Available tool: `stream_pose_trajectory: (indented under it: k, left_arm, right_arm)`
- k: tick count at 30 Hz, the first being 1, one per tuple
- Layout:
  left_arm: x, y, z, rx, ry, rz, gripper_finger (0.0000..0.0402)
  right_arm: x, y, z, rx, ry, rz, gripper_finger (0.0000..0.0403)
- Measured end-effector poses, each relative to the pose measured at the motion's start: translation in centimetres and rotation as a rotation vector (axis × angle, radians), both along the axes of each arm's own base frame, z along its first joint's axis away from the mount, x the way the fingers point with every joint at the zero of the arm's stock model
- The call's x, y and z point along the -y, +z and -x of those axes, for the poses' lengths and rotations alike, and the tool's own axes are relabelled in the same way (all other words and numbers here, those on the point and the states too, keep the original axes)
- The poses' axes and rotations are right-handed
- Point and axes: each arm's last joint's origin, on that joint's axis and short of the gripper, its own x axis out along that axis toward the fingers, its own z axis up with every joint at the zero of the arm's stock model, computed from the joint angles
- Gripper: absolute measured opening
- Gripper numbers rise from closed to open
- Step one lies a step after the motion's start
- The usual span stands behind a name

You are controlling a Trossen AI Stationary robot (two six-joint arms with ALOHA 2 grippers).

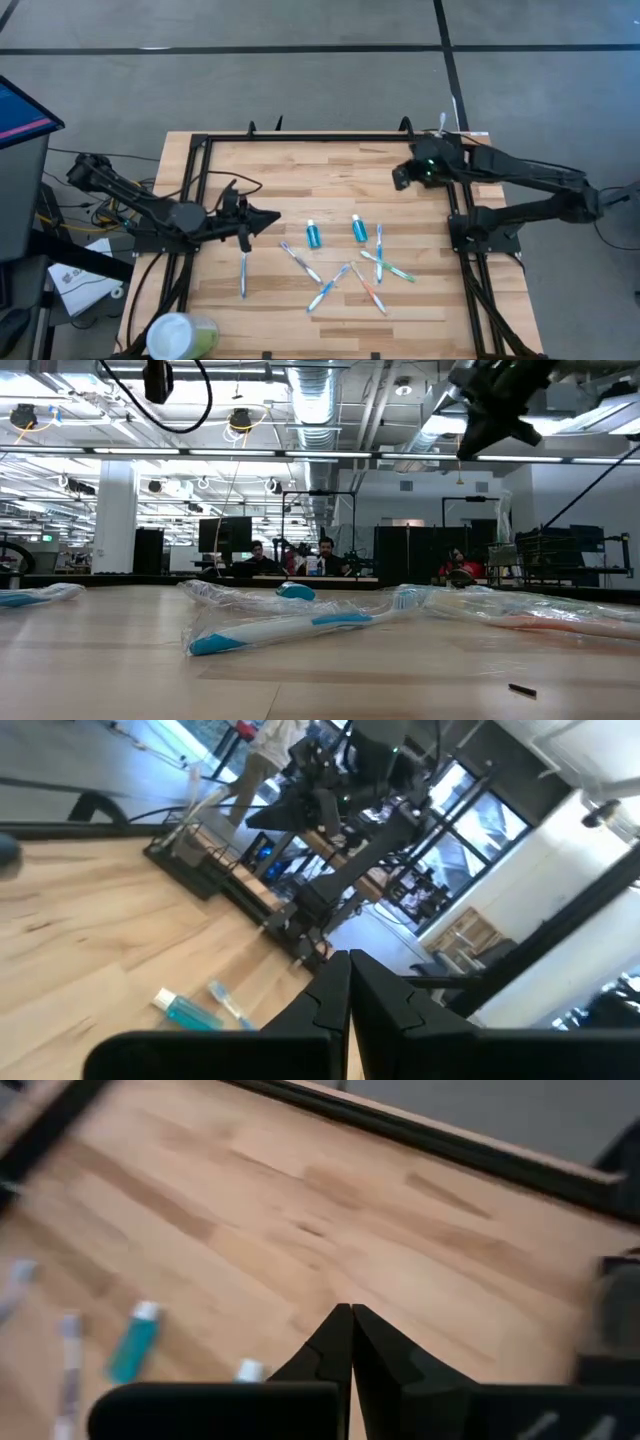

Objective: Pick & Place toothbrushing station
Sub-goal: Adjust the wire organizer

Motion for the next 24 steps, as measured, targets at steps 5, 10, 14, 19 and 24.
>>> stream_pose_trajectory:
  k: [5,10,14,19,24]
  left_arm:
    - [-0.5,-0.7,-0.9,-0.018,0.042,0.028,0.0002]
    - [-1.2,-1.4,-1.9,-0.023,0.093,0.089,0.0002]
    - [-1.5,-1.5,-2.4,0.001,0.124,0.091,0.0002]
    - [-1.7,-1.3,-2.5,0.026,0.173,0.084,0.0002]
    - [-1.8,-1.0,-2.5,0.046,0.202,0.070,0.0002]
  right_arm:
    - [2.4,-0.7,-3.5,-0.180,0.021,-0.021,0.0001]
    - [5.3,-2.1,-5.9,-0.415,0.030,-0.087,0.0000]
    - [7.2,-2.8,-7.2,-0.494,0.037,-0.094,0.0000]
    - [9.6,-4.6,-7.4,-0.578,0.021,-0.138,0.0000]
    - [12.3,-6.3,-6.7,-0.643,0.005,-0.178,0.0000]
